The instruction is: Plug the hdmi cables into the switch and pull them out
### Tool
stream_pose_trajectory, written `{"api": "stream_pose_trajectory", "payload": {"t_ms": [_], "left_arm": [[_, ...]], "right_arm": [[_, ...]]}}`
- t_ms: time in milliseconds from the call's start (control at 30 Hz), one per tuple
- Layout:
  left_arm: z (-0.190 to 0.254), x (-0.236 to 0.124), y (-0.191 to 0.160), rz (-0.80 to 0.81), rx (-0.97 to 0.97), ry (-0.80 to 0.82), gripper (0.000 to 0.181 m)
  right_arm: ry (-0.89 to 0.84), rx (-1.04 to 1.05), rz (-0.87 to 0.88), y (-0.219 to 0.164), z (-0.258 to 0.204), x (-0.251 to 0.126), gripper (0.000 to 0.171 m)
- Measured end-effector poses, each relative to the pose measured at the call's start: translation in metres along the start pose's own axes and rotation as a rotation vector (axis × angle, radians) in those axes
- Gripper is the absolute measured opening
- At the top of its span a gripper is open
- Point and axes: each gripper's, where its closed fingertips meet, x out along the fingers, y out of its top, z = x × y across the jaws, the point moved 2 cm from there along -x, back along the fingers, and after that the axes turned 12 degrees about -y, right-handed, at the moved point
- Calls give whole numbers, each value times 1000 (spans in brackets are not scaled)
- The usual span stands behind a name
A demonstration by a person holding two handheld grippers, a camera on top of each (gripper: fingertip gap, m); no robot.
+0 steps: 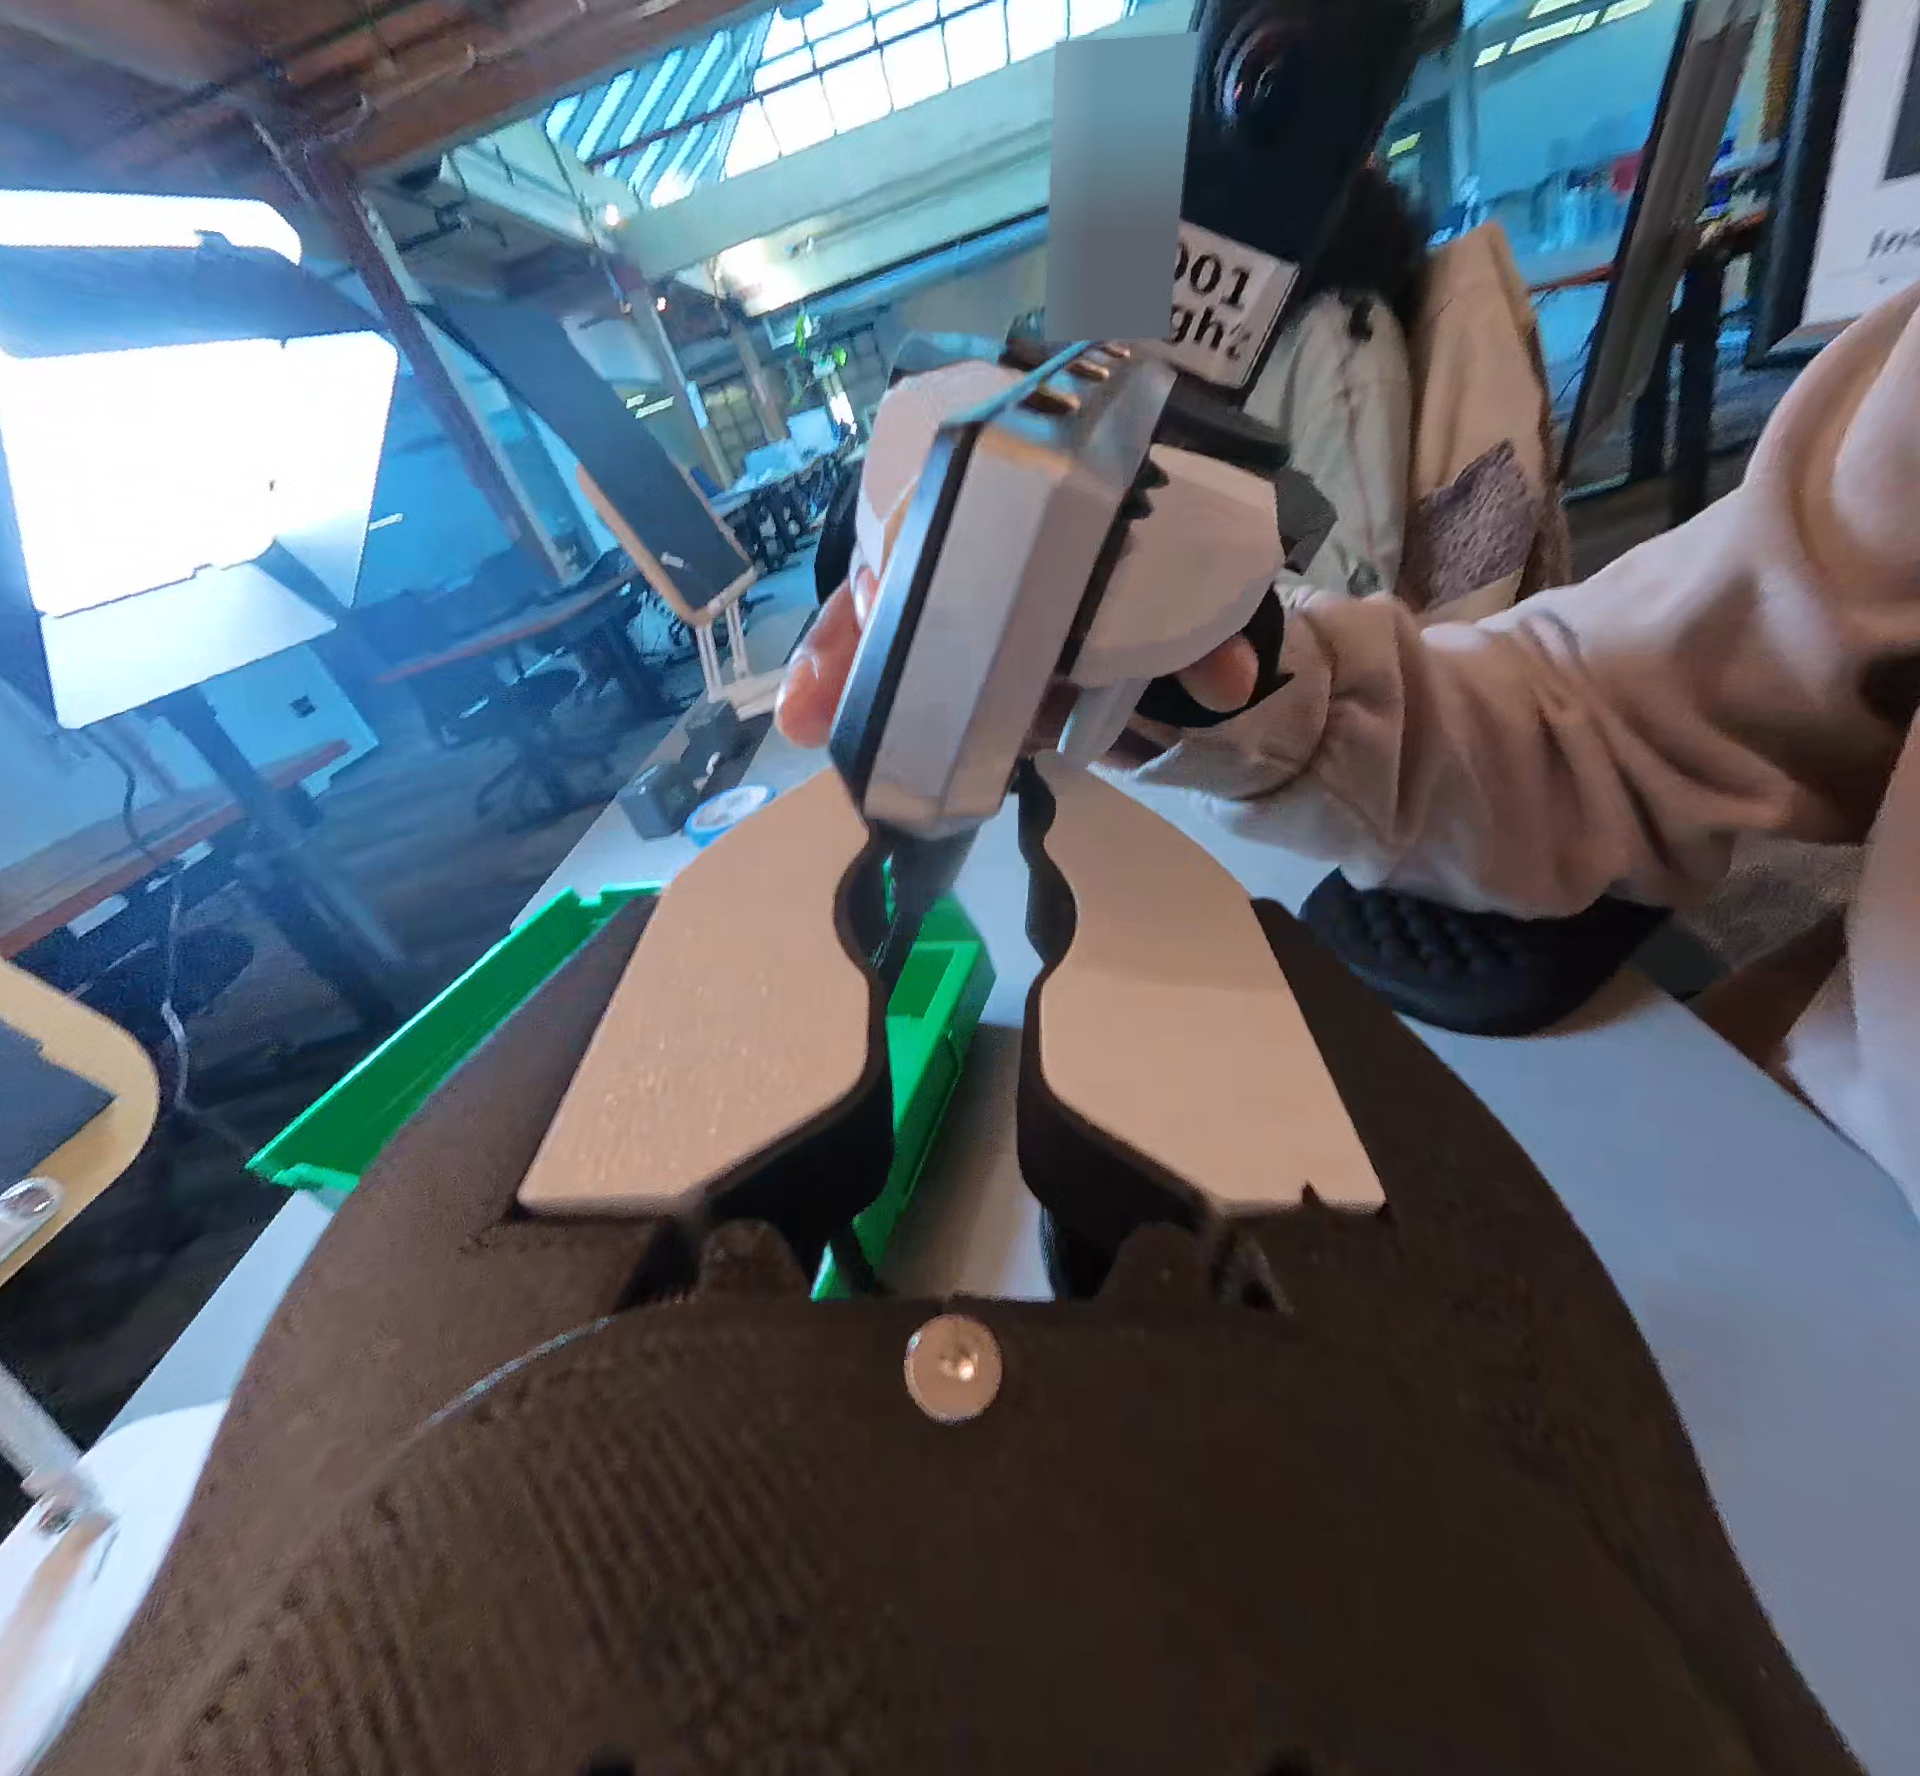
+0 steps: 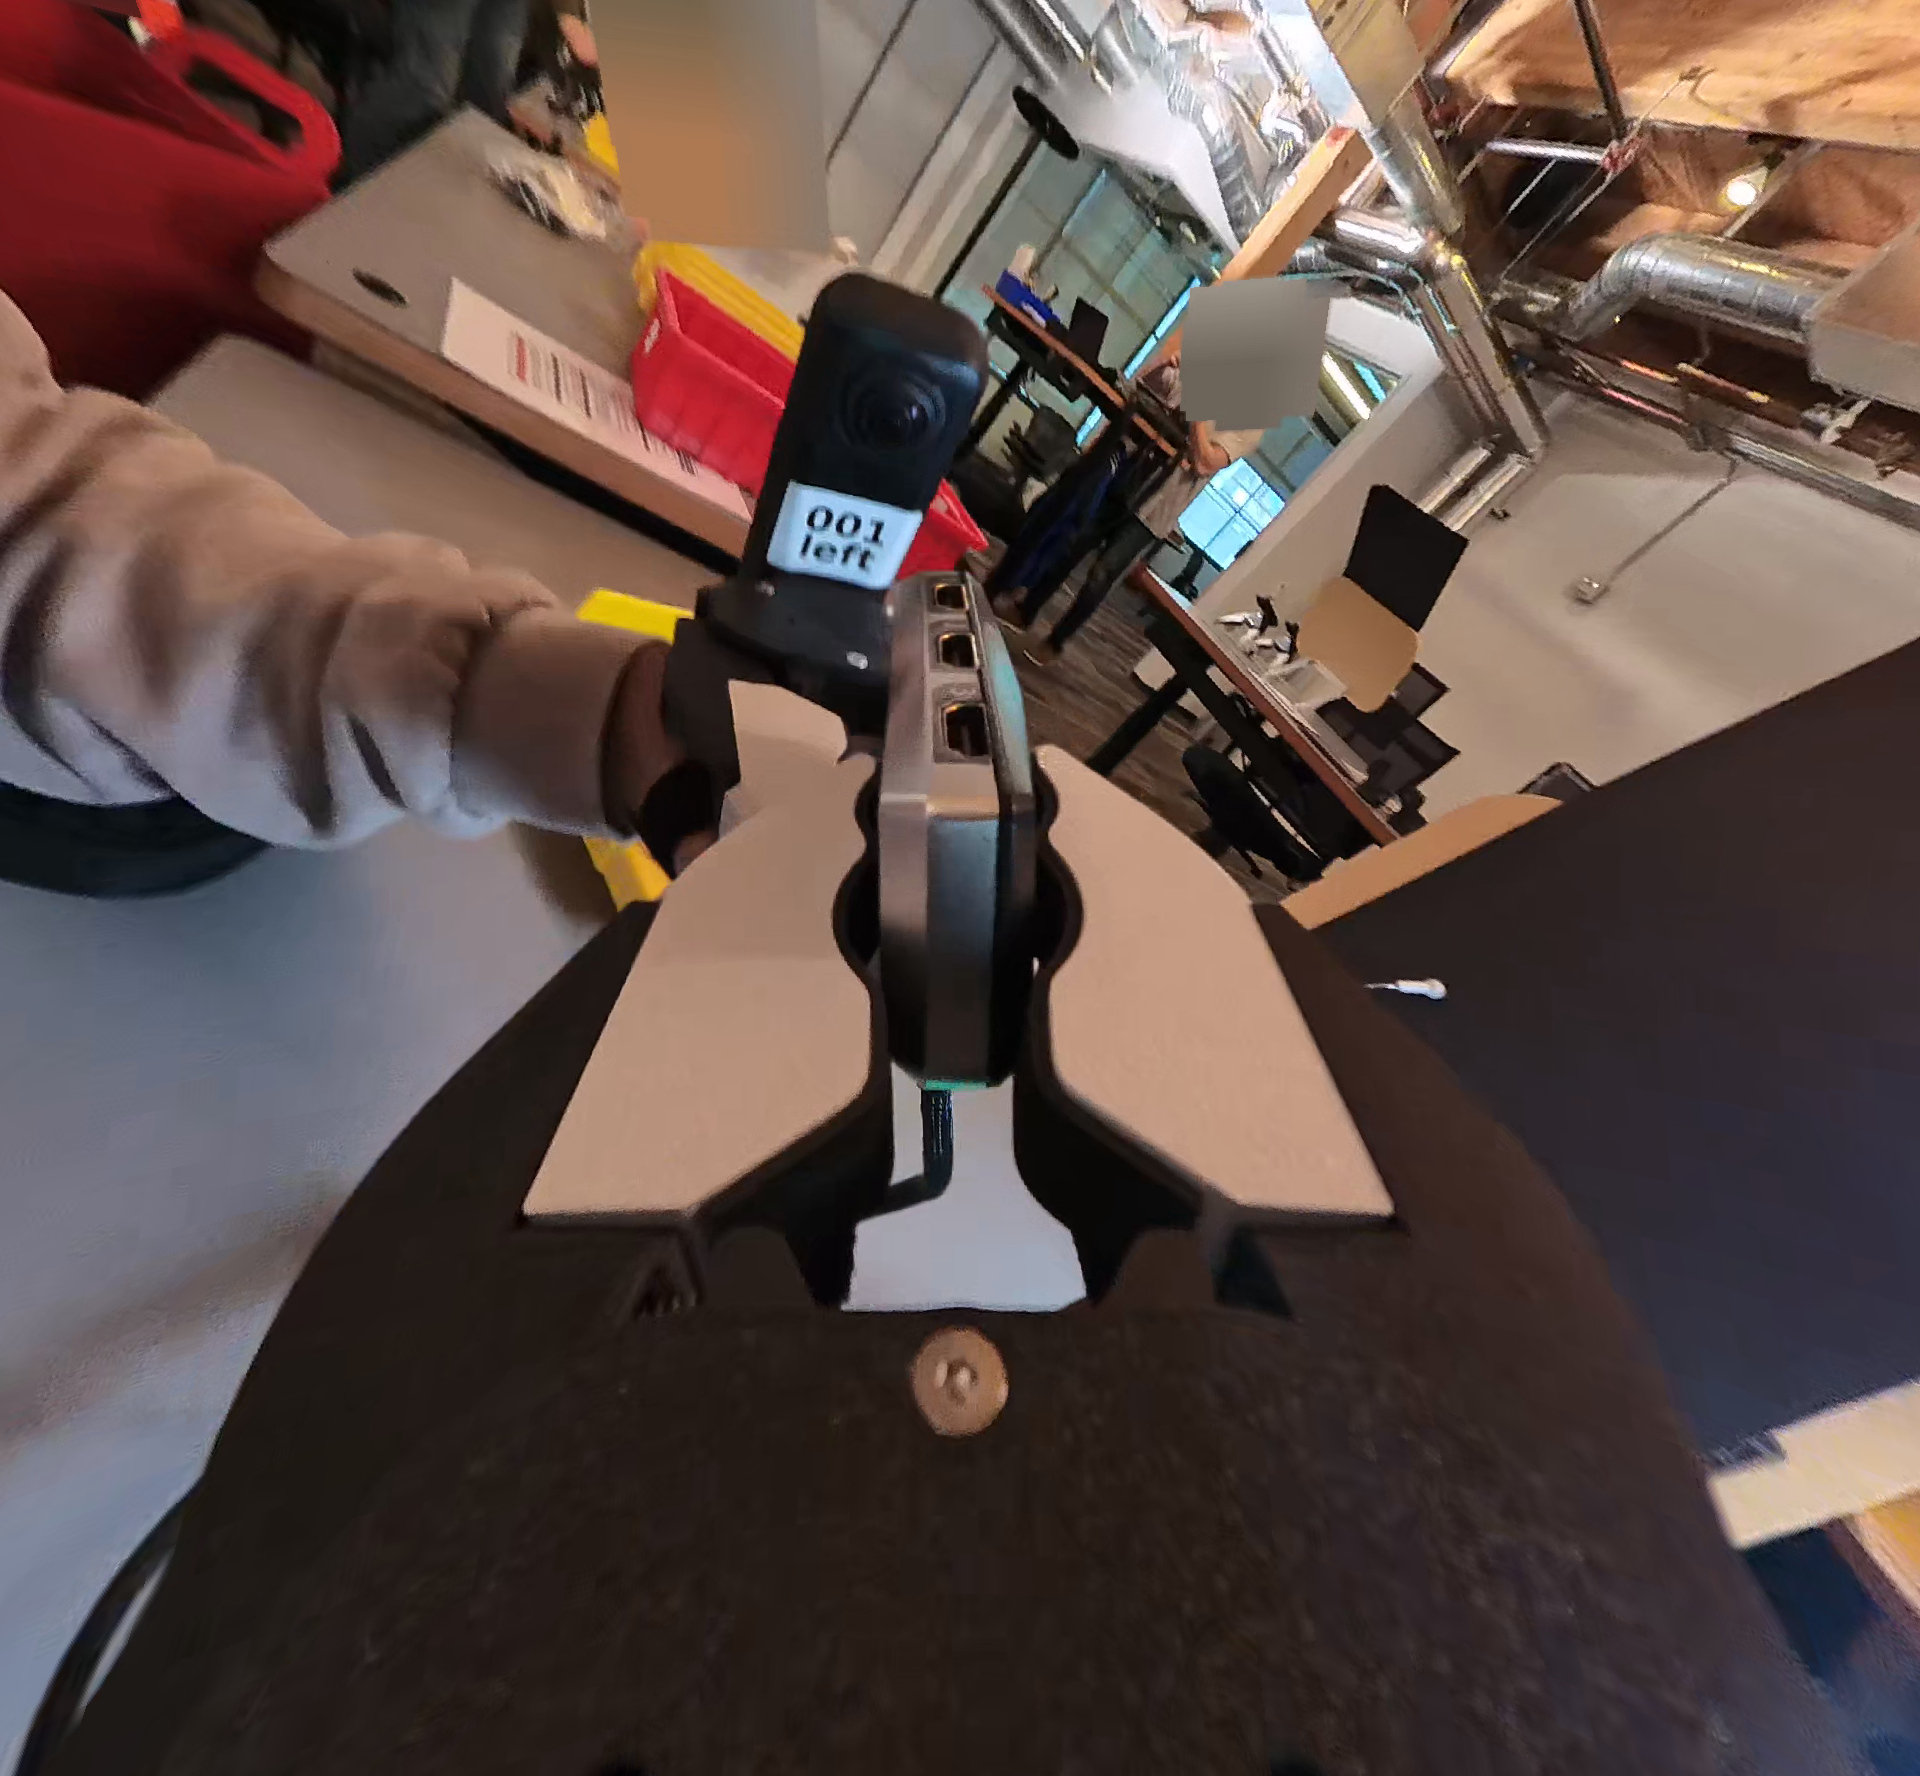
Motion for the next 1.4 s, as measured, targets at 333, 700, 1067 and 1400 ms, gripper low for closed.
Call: {"api": "stream_pose_trajectory", "payload": {"t_ms": [333, 700, 1067, 1400], "left_arm": [[-7, -45, 21, -243, 208, 168, 33], [34, -21, 45, -113, 266, -35, 20], [40, -26, 71, 164, 220, -91, 21], [2, -38, 6, -461, 362, 174, 31]], "right_arm": [[15, -34, -163, -25, 8, -7, 23], [166, 110, 23, 9, -15, -12, 24], [221, 18, -131, -23, -31, -2, 3], [24, -202, -609, -80, 5, -18, 0]]}}
